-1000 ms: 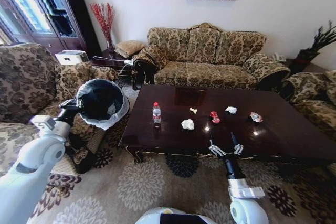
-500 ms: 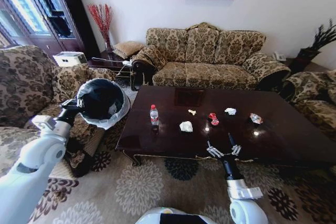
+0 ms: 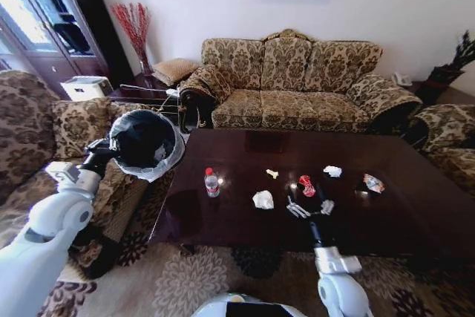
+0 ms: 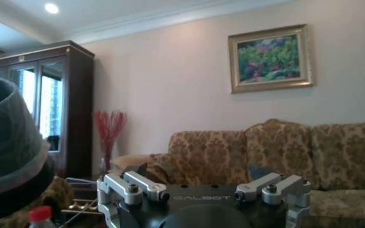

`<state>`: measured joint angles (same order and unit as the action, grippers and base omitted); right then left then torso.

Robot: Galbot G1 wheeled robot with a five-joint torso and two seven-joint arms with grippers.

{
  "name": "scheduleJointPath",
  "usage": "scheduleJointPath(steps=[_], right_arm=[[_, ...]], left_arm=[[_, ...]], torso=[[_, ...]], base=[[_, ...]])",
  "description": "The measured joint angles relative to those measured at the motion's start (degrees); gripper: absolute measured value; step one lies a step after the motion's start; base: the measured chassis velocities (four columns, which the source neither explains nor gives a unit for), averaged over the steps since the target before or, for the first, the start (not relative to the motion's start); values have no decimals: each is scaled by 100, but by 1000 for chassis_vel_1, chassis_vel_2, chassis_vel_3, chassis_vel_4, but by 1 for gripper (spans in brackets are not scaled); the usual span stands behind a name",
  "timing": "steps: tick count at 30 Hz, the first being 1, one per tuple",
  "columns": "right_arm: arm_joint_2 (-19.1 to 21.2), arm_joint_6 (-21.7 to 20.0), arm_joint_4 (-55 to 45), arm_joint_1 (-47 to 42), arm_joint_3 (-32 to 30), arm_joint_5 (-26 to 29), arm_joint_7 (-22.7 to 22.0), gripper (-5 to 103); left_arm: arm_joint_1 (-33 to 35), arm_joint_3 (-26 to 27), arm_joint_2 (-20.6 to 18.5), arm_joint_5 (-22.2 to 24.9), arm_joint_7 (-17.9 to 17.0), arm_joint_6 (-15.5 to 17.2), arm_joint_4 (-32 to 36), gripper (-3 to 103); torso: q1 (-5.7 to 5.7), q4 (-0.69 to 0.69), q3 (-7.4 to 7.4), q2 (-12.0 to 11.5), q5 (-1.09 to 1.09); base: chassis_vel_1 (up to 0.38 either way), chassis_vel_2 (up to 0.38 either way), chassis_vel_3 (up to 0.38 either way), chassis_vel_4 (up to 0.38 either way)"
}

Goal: Move to the front of the table and place the trash on the table into the trash bin.

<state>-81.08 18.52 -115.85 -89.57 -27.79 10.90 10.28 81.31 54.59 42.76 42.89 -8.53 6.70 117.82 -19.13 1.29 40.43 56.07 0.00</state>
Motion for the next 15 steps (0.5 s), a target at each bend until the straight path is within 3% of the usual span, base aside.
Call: scheduleJointPath(steps=[7, 11, 15], right_arm=[[369, -236, 485, 453, 909, -184, 270, 100], [1061, -632, 843, 1135, 1717, 173, 356, 100], [1376, -768, 1046, 1583, 2132, 350, 320, 100]], left_arm=[[39, -106, -86, 1, -27, -5, 11, 3], [19, -158, -111, -7, -67, 26, -1, 3], [13, -169, -86, -22, -97, 41, -2, 3]], torso=[[10, 4, -4, 5, -3], [0, 0, 0, 3, -1], [-1, -1, 1, 2, 1]], base=[[21, -7, -10, 13], [0, 0, 0, 0], [0, 0, 0, 0]])
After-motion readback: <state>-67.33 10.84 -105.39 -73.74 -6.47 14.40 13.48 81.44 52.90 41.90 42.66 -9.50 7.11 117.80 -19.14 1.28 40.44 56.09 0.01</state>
